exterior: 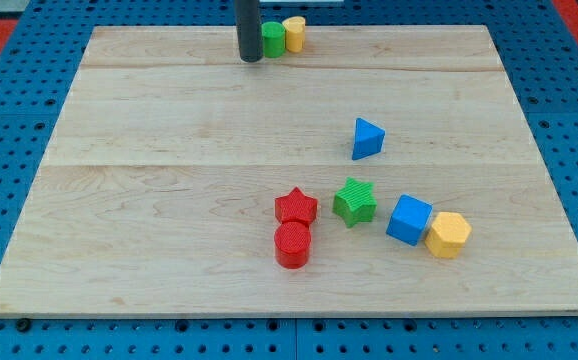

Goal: Push the triangle below the green circle

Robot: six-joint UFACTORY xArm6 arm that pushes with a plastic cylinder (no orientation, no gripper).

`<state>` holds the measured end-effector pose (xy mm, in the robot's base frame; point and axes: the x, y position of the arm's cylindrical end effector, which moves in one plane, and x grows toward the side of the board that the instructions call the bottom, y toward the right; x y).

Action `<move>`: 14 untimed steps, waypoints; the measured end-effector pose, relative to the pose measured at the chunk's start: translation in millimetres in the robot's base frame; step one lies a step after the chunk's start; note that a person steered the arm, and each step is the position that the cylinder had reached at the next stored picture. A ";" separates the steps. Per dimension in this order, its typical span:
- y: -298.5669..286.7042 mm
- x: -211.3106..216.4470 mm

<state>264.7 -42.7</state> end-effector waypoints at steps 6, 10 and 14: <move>89.8 136.4; 104.8 189.2; 108.9 139.9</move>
<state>404.6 66.2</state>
